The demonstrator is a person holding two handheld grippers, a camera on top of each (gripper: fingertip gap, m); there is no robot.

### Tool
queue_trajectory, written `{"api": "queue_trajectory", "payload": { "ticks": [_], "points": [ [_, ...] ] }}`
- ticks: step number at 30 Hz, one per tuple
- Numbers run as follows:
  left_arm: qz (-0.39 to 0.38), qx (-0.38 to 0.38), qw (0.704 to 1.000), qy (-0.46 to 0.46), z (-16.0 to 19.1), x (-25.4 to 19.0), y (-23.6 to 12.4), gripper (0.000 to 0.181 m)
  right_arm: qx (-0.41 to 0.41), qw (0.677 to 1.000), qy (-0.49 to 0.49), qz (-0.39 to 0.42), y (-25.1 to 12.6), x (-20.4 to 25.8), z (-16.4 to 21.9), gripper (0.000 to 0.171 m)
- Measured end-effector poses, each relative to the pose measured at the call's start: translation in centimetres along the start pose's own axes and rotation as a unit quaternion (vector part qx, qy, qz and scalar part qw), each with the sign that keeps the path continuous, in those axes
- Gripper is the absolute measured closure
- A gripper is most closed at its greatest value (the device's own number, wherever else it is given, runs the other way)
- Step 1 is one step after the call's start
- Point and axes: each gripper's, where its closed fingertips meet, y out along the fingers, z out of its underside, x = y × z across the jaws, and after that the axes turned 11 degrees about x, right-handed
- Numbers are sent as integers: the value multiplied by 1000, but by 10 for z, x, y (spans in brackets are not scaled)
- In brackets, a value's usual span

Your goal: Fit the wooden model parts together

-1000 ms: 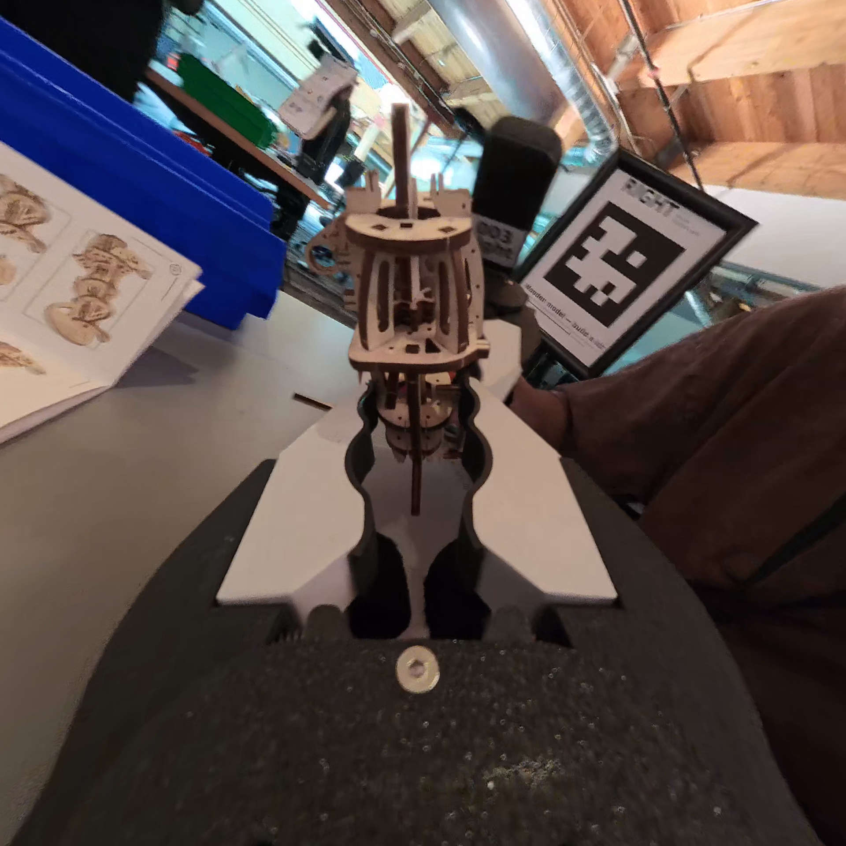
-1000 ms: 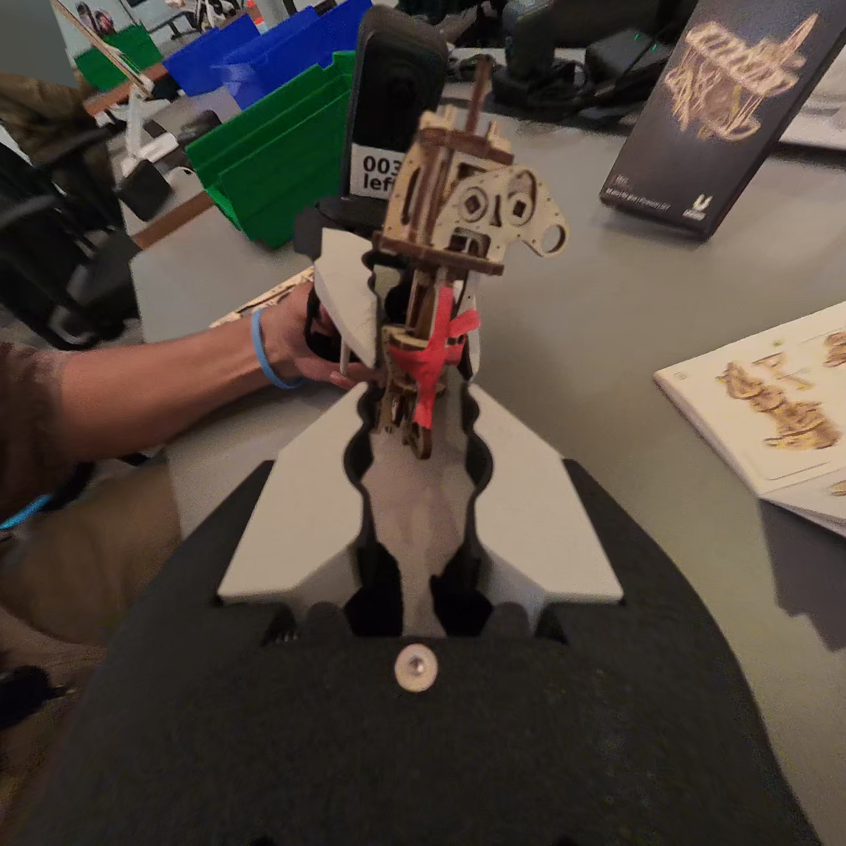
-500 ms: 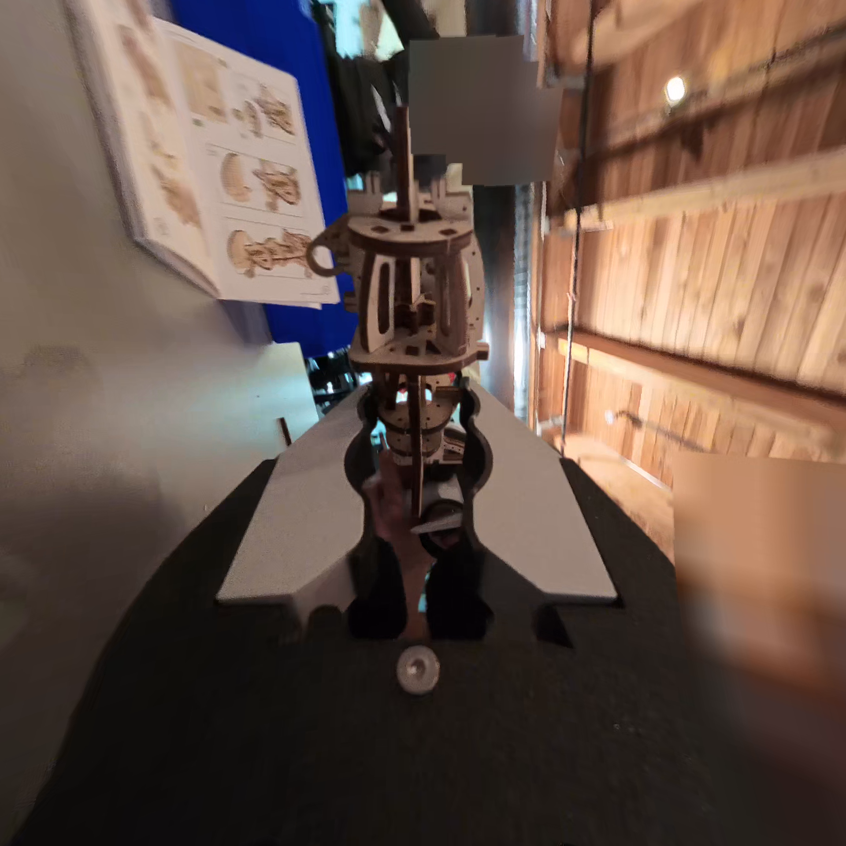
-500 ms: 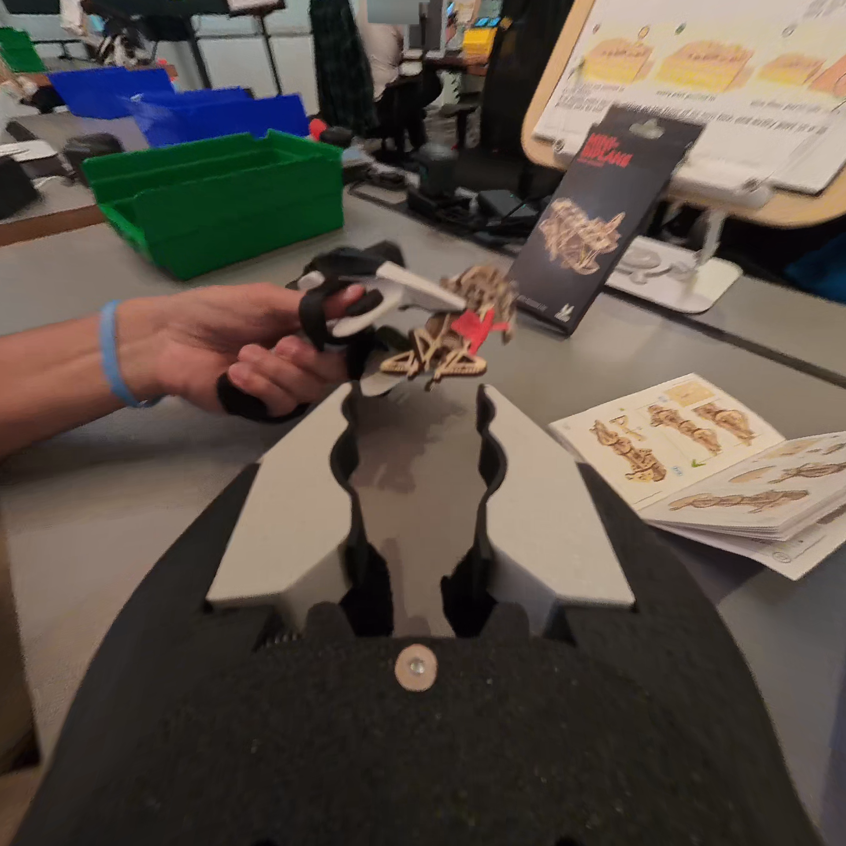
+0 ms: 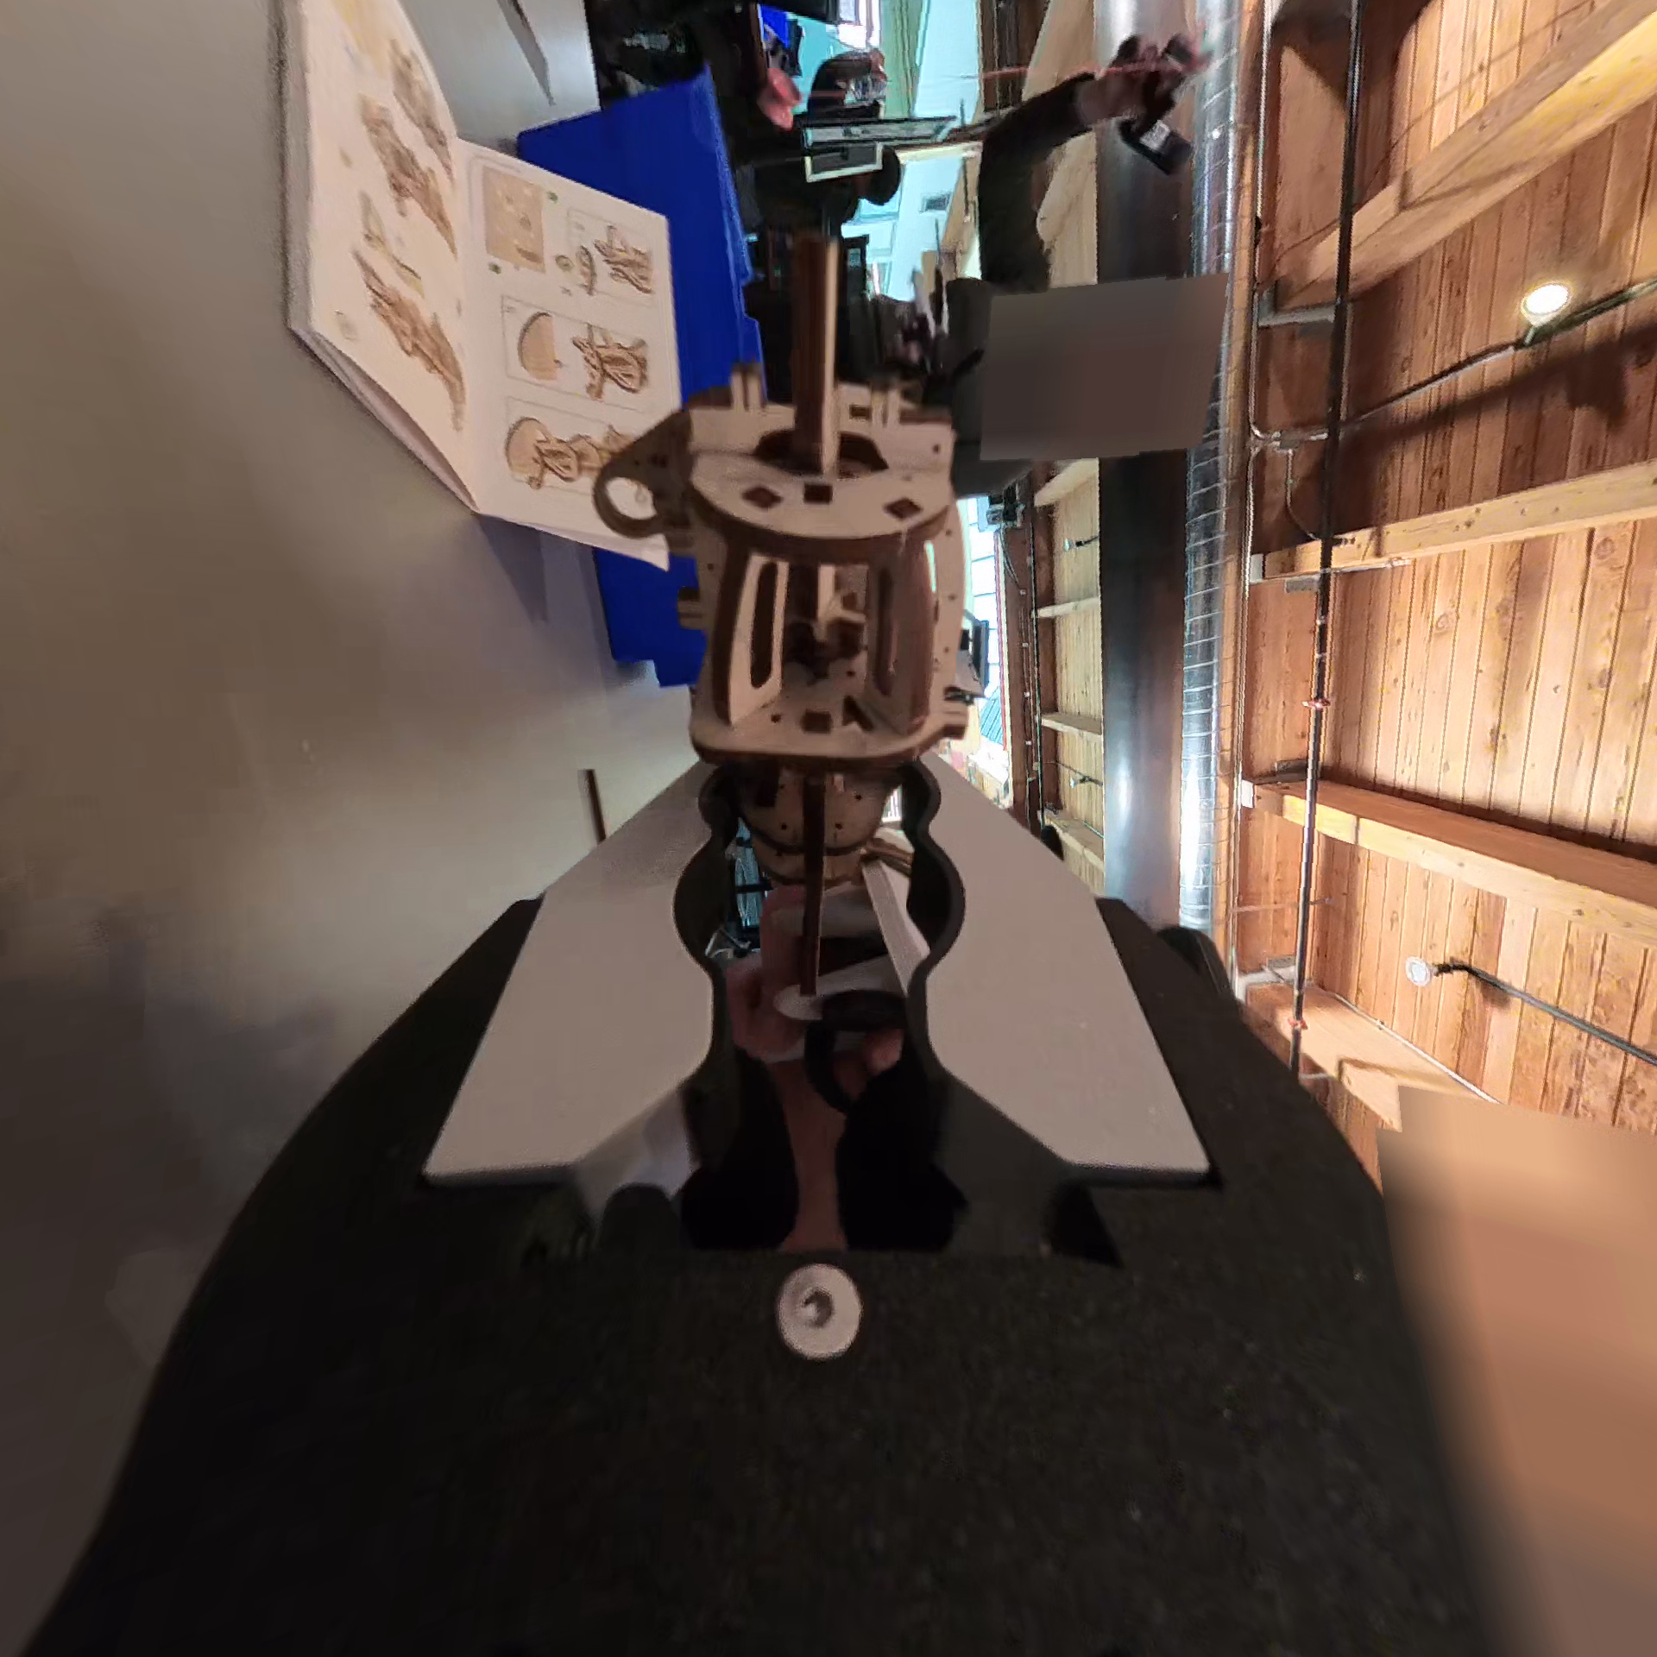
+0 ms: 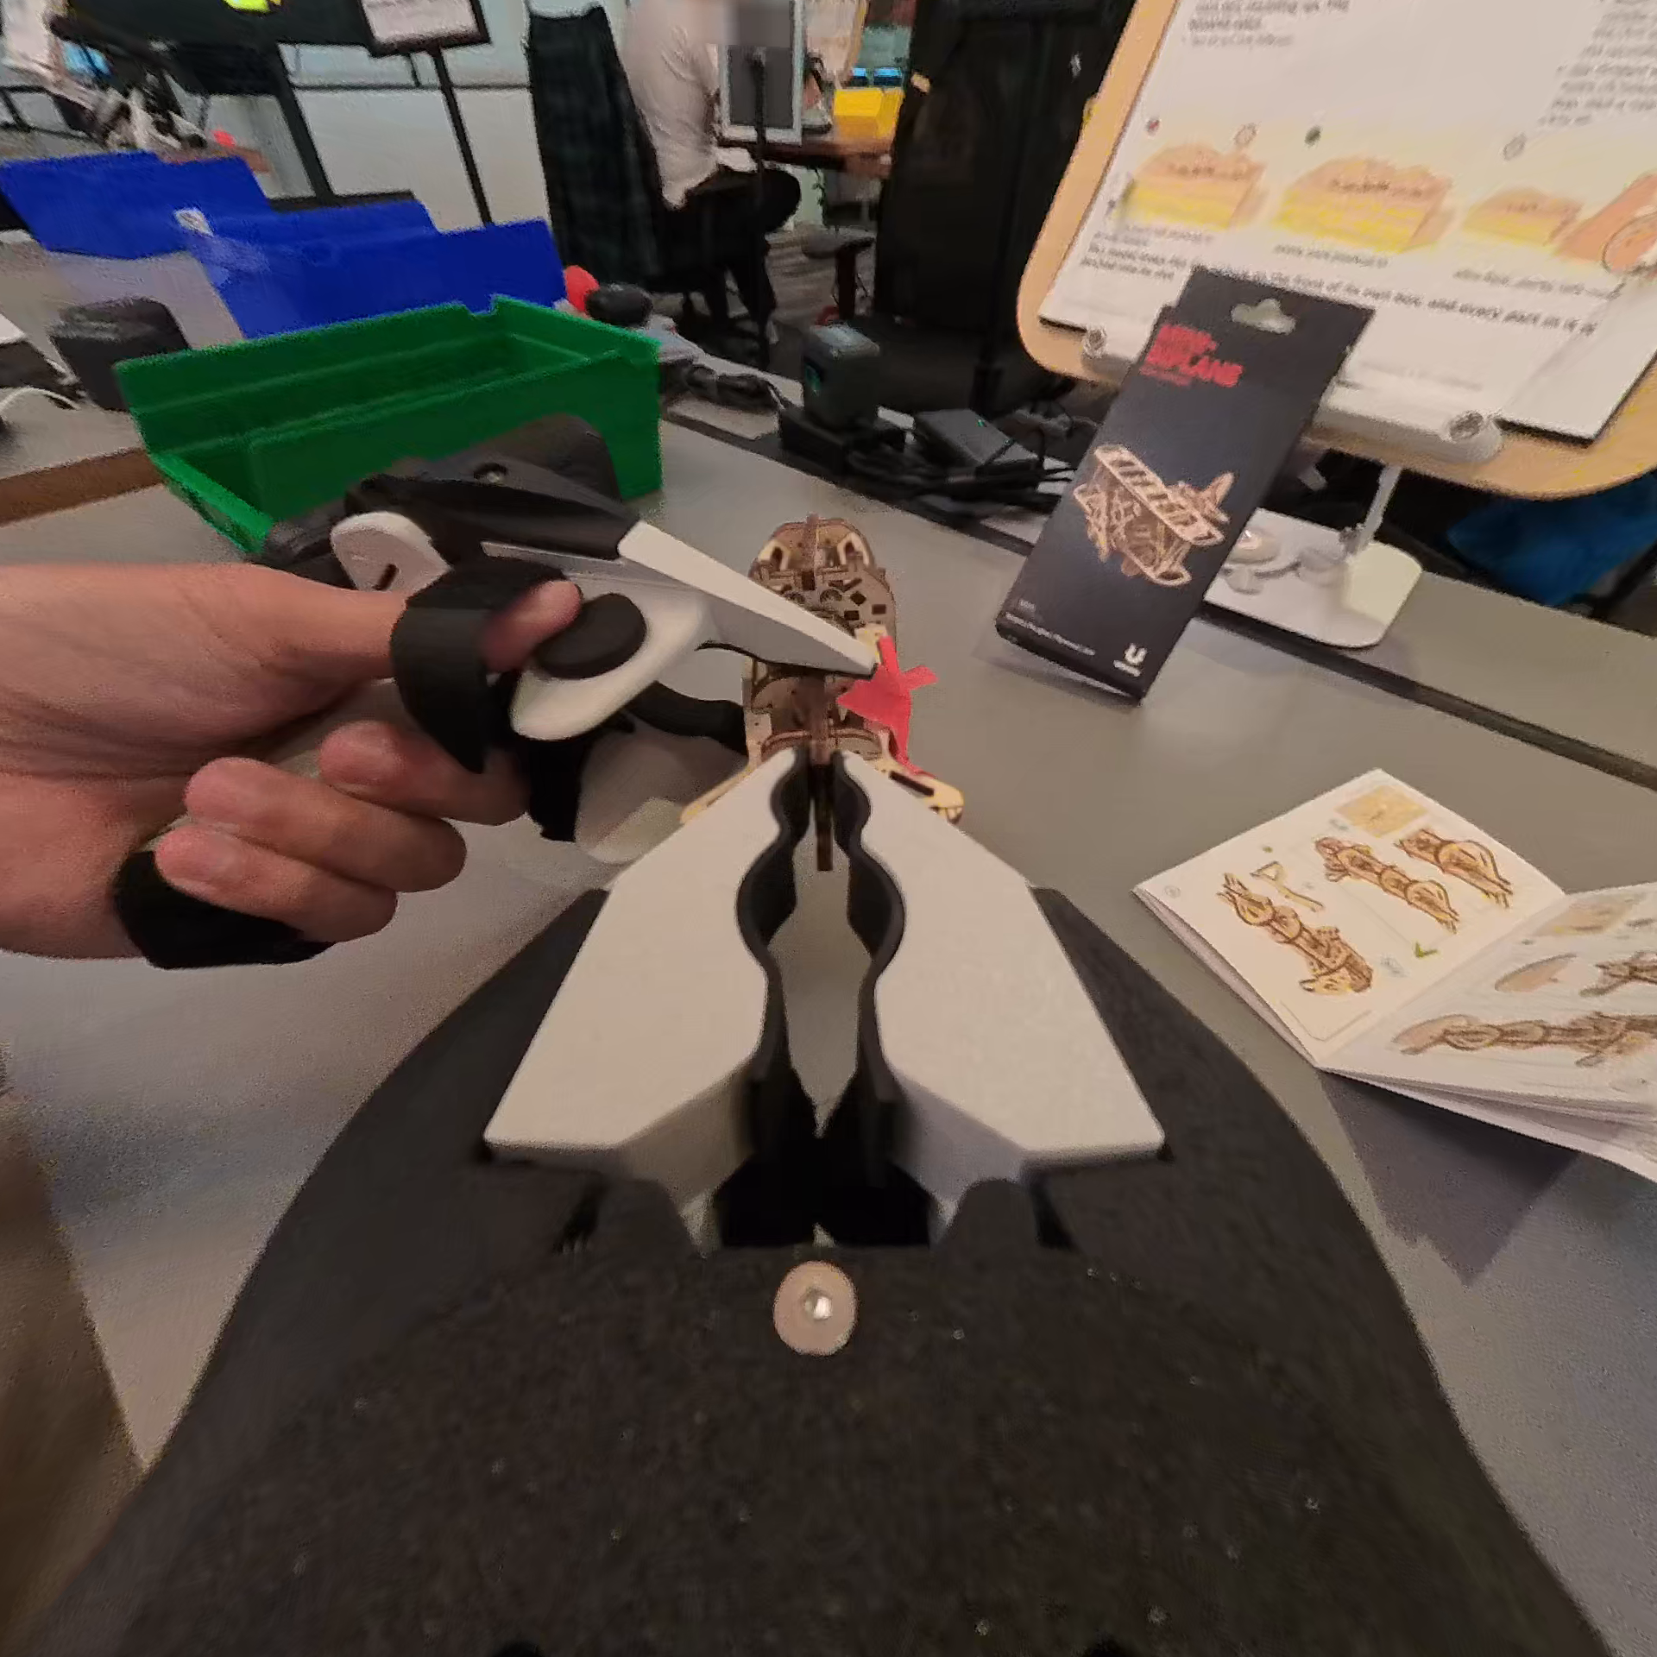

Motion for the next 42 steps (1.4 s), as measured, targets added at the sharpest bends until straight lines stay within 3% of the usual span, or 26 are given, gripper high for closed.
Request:
{"api": "queue_trajectory", "payload": {
  "ticks": [3, 8, 10, 15, 17, 20, 24, 28, 32, 38, 42],
  "points": [
    [-8, 21, 999, 33, 12, -9, -5, 147, -6, 996, 54, -64, -10, 5, -4, 169],
    [-45, 37, 994, 96, 34, -12, -20, 122, 2, 971, 162, -177, -21, -3, -1, 169],
    [-75, 58, 988, 124, 54, -9, -30, 113, 10, 958, 190, -215, -23, -6, 3, 169],
    [-137, 84, 963, 214, 109, -6, -74, 113, 30, 923, 233, -306, -28, -8, 14, 169],
    [-183, 84, 946, 255, 128, -1, -96, 112, 40, 929, 197, -312, -25, -7, 23, 170],
    [-259, 73, 907, 325, 156, 11, -124, 110, 97, 969, 26, -225, -6, -9, 58, 169],
    [-306, 19, 864, 398, 181, 23, -140, 119, 90, 971, -82, -206, 1, -3, 65, 170],
    [-289, 4, 868, 404, 175, 27, -133, 118, 111, 962, -112, -221, 5, -9, 78, 168],
    [-313, -9, 847, 430, 147, 37, -139, 121, 176, 952, -112, -225, 8, -25, 103, 169],
    [-359, -14, 806, 470, 121, 46, -149, 118, 212, 937, -111, -254, 10, -25, 117, 166],
    [-357, 7, 824, 440, 112, 61, -145, 109, 228, 930, -107, -267, 9, -18, 125, 159]
  ]
}}
